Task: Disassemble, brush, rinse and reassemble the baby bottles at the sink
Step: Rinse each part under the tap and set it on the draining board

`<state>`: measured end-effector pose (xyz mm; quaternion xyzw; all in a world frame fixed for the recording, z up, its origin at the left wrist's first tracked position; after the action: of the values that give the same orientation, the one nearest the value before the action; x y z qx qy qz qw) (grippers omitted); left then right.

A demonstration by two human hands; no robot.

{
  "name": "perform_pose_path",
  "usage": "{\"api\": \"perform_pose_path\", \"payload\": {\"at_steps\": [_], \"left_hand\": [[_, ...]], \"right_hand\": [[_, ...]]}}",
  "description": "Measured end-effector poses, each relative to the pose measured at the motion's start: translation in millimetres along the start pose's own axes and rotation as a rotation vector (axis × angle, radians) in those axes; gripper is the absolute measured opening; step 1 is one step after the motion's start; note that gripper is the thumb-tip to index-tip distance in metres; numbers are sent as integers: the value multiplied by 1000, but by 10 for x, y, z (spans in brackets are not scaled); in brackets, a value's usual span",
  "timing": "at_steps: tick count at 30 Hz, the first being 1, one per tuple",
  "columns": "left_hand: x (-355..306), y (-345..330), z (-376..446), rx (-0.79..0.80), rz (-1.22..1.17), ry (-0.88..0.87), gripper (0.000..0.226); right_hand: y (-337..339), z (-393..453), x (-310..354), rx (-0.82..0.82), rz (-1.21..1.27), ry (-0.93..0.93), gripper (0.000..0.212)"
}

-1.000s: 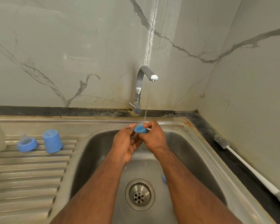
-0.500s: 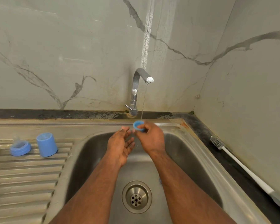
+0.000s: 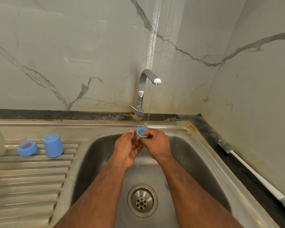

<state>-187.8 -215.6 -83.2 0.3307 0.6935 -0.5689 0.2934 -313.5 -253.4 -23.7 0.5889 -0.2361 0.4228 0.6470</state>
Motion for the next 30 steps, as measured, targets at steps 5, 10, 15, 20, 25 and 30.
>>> {"api": "perform_pose_path", "payload": {"at_steps": [5,10,15,20,25,30], "left_hand": [[56,-98,-25,65,-10,52,28],[39,-82,25,63,-69,36,25],[91,-188,33,121,41,58,26],[84,-194,40,121,78,18,25],[59,-150,35,97,58,16,21],[47,-151,-13,107,34,24,21]], "right_hand": [[-35,37,-74,66,127,-52,28],[-28,75,-168,82,348,-139,33],[159,75,-137,18,37,-67,28],[260,36,-73,-64,-73,-69,14],[129,59,-101,47,-27,-98,19],[138,29,-125,-15,-28,-142,14]]}}
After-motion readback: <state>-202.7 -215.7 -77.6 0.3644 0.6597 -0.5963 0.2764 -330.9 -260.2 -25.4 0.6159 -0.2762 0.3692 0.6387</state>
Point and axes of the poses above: each hand's wrist, its own z-axis towards the middle knuckle, its own y-axis out of the back of the hand, x = y × z, the point moved 9 cm from there along z, towards the middle knuckle, and after that the axes turned 11 degrees about x, right-handed, at the moved point
